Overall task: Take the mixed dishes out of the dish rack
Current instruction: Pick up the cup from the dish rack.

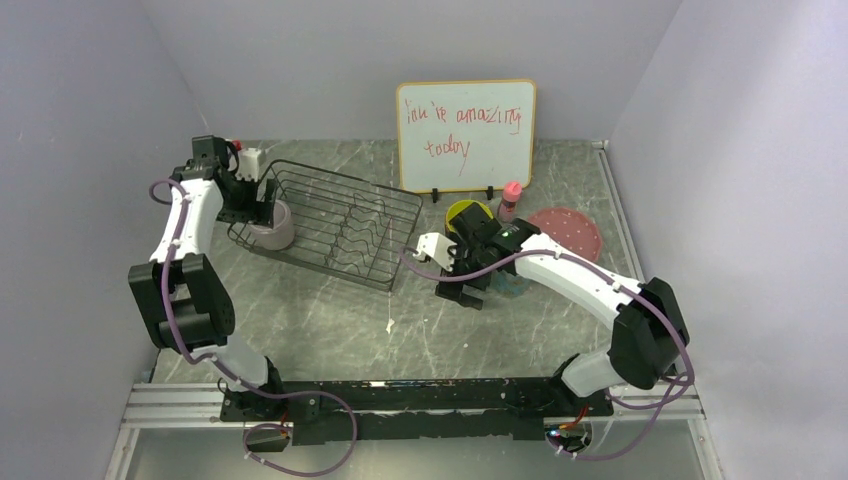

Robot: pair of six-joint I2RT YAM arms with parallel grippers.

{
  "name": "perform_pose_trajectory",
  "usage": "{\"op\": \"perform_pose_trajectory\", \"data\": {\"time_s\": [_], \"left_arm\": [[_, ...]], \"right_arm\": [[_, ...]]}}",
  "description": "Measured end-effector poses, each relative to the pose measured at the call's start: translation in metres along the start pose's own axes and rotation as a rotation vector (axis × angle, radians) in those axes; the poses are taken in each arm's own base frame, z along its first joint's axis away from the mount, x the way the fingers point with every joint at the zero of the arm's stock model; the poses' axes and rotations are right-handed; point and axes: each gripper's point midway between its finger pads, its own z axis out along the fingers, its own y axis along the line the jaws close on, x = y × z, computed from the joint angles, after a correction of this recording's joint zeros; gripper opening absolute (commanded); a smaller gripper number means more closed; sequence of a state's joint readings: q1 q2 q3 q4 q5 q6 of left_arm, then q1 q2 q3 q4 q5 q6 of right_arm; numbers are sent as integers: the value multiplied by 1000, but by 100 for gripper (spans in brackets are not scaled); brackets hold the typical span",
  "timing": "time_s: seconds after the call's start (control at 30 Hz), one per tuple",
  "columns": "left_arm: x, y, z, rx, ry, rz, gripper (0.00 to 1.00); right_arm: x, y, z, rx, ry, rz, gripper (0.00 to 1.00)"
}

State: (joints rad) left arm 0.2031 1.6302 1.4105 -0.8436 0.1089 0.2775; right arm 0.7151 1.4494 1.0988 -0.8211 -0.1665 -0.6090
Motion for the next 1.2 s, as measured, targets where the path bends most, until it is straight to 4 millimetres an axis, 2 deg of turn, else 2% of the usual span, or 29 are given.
{"op": "perform_pose_trajectory", "data": {"time_s": [0.17, 0.4, 0.5, 0.73, 0.9, 1.0, 1.2], "left_arm": [[-1, -5, 6, 78, 7, -44, 94], [10, -17, 30, 178, 81, -120, 94], [8, -24, 31, 220, 77, -148, 94], [0, -54, 30, 357, 48, -199, 94], [6, -82, 35, 429, 69, -198, 94], [11, -99, 35, 468, 86, -178, 94], [6, -124, 27, 528, 42, -107, 94]], "right_arm": [[-3, -2, -1, 13, -19, -4, 99], [-1, -1, 0, 11, -17, -2, 99], [-2, -2, 1, 13, -18, -2, 99], [-2, -3, 1, 17, -21, 0, 99], [-1, -4, 2, 18, -22, 2, 99], [-1, -4, 3, 16, -18, 3, 99], [1, -4, 6, 10, -6, 8, 99]]}}
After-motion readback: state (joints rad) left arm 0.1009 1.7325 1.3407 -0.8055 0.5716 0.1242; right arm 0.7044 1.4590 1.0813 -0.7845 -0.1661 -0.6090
